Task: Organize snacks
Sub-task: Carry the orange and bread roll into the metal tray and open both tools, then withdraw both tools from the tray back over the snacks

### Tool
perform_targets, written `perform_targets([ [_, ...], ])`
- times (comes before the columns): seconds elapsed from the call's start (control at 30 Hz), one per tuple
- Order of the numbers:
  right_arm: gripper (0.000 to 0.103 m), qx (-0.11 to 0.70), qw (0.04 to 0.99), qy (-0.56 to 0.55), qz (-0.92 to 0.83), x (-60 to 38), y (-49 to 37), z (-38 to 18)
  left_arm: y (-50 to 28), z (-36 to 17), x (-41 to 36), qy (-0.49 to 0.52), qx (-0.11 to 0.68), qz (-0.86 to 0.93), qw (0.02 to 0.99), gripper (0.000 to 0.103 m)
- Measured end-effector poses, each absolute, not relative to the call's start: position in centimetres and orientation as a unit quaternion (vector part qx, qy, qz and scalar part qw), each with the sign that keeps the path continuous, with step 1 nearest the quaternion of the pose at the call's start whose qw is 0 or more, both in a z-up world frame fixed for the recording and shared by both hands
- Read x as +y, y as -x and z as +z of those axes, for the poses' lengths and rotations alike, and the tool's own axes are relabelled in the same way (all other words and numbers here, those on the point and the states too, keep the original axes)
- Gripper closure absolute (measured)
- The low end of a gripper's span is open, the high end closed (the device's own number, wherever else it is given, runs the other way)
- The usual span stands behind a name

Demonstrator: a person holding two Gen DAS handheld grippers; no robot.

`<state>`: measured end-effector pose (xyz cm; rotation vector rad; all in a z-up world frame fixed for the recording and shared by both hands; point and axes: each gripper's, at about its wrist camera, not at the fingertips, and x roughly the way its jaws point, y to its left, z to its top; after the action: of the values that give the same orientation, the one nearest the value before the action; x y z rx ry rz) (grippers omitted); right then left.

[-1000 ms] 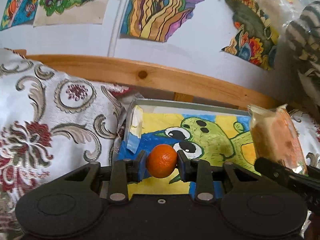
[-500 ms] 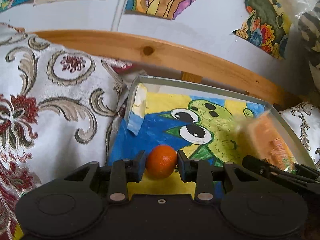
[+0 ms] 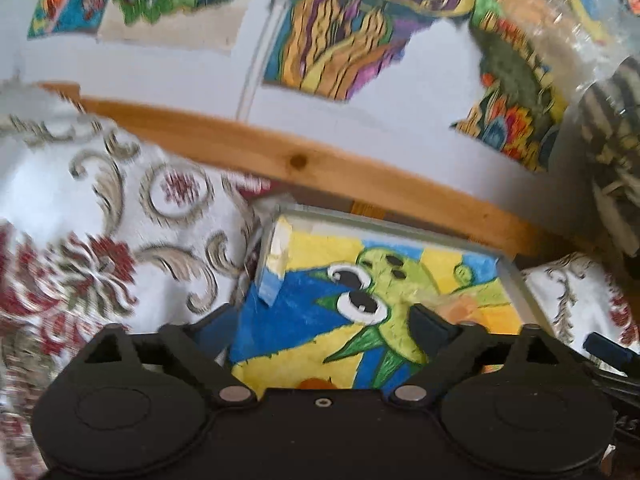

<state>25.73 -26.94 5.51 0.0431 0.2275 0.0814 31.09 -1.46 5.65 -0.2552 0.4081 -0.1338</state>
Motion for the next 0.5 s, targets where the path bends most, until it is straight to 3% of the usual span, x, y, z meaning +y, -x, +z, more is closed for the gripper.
perform_targets([
  [0.13,0.0,0.098,0.994,-0.021,0.036,-27.5,-22.2,7.8,-28.0,7.8,-1.5,0.113,0.179,-0.056,0.976,0.001],
  [0.5,0.0,0.051,0.998,-0.013,0.037,-27.2,-12.0,10.6,-18.4,10.5,-0.8,0.113,0.151,-0.057,0.98,0.001],
])
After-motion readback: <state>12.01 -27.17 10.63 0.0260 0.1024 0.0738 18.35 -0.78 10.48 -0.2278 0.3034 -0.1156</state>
